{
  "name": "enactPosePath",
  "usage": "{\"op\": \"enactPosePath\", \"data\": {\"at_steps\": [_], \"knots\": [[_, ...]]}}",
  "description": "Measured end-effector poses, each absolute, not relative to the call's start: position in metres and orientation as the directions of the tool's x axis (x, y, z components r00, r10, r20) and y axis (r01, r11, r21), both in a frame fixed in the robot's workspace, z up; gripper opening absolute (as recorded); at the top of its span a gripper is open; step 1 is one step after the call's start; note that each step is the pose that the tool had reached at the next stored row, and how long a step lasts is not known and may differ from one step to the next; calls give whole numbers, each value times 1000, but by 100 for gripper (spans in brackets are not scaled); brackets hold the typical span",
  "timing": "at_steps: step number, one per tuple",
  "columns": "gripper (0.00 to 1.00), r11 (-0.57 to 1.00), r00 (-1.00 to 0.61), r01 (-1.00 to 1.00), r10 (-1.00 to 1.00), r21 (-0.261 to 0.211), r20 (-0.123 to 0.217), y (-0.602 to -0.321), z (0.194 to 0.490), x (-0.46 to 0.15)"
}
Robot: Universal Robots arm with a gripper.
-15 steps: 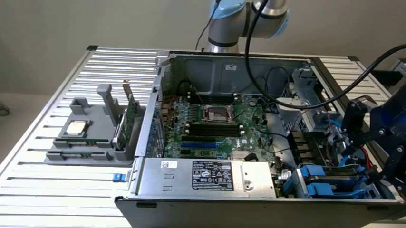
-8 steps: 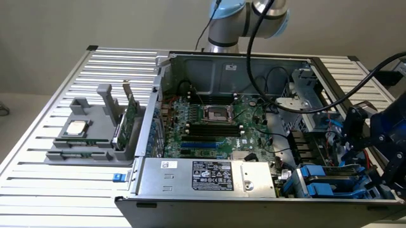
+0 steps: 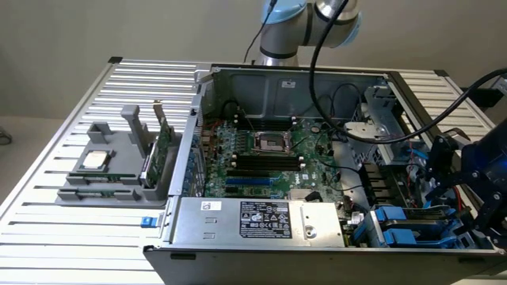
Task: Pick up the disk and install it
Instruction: 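Insert the first disk wire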
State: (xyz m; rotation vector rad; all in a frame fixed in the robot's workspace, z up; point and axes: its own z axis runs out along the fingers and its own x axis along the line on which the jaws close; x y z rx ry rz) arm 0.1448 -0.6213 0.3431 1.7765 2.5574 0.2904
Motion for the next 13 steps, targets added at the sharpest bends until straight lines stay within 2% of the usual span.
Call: {"op": "enactPosePath", "data": {"at_steps": [13], "knots": [[55,372,-393,913,912,168,115,-621,338,155]]}}
